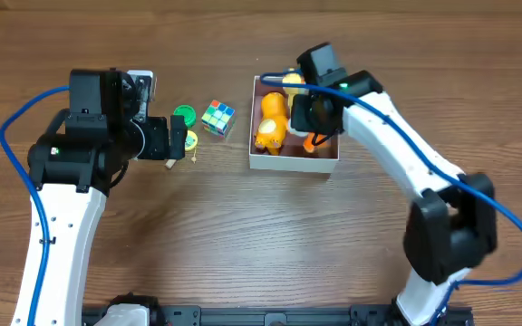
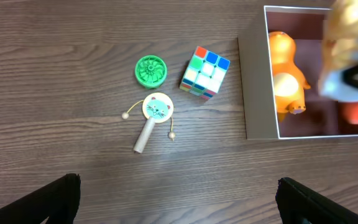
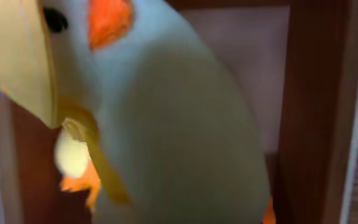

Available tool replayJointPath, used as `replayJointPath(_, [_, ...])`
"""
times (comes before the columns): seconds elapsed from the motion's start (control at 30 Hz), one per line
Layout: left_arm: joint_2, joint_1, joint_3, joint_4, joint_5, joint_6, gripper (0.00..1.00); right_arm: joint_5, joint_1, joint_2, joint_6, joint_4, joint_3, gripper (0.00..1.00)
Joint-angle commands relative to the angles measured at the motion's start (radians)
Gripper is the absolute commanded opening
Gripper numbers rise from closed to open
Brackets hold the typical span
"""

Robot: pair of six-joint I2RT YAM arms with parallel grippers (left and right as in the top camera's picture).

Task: Pack container
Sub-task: 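Carry the duck plush into the box and release, withdraw right arm, then reach the left gripper to the Rubik's cube and grasp it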

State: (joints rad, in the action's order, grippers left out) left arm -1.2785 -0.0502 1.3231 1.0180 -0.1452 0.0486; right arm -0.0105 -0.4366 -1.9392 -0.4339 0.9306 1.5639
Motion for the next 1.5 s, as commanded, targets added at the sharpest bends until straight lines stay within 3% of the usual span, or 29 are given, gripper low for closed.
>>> replayJointPath(0.0, [-0.003, 0.006, 0.023, -0.001, -0.001, -0.019, 1.00, -0.051, -0.001, 0.012, -0.011, -0.029, 0.011, 0.48])
replayJointPath(0.03, [-0.003, 0.006, 0.023, -0.001, -0.001, -0.019, 1.00, -0.058, -0.001, 0.017, -0.006, -0.028, 0.018, 0.54])
replayJointPath(0.07, [-0.003, 0.006, 0.023, -0.001, -0.001, -0.019, 1.00, -0.058, -0.001, 0.024, 0.013, -0.019, 0.029, 0.71])
replayJointPath(0.1, [-0.003, 0.006, 0.023, -0.001, -0.001, -0.019, 1.00, -0.063, -0.001, 0.048, 0.041, 0.009, 0.059, 1.00])
replayJointPath(0.37, [-0.003, 0.006, 0.023, -0.001, -0.001, -0.018, 1.00, -0.078, 0.035, 0.434, 0.032, 0.189, 0.199, 1.00])
replayJointPath(0.43, [-0.003, 0.004, 0.023, 0.061, -0.118, 0.052, 1.00, -0.078, 0.099, 0.528, -0.036, 0.284, 0.199, 1.00])
replayJointPath(0.53, [-0.010, 0.004, 0.021, 0.065, -0.141, 0.072, 1.00, -0.045, 0.278, 0.614, -0.095, 0.401, 0.199, 1.00])
replayJointPath(0.67, [-0.077, 0.004, 0.044, -0.016, -0.144, 0.083, 1.00, -0.014, 0.428, 0.613, -0.093, 0.478, 0.195, 1.00])
replayJointPath(0.73, [-0.221, -0.014, 0.131, 0.022, -0.140, -0.021, 1.00, -0.014, 0.439, 0.600, -0.093, 0.494, 0.195, 1.00])
replayJointPath(0.93, [-0.570, -0.127, 0.393, 0.092, 0.112, -0.186, 1.00, -0.014, 0.439, 0.598, -0.094, 0.494, 0.195, 1.00])
replayJointPath(1.3, [-0.865, -0.169, 0.394, -0.125, 0.080, -0.251, 1.00, -0.014, 0.439, 0.598, -0.094, 0.494, 0.195, 1.00])
replayJointPath(1.4, [-0.898, -0.169, 0.394, -0.150, 0.041, -0.251, 0.97, -0.014, 0.439, 0.598, -0.094, 0.494, 0.195, 1.00])
replayJointPath(1.47, [-0.921, -0.169, 0.394, -0.155, 0.040, -0.252, 0.90, -0.014, 0.439, 0.598, -0.094, 0.494, 0.195, 1.00])
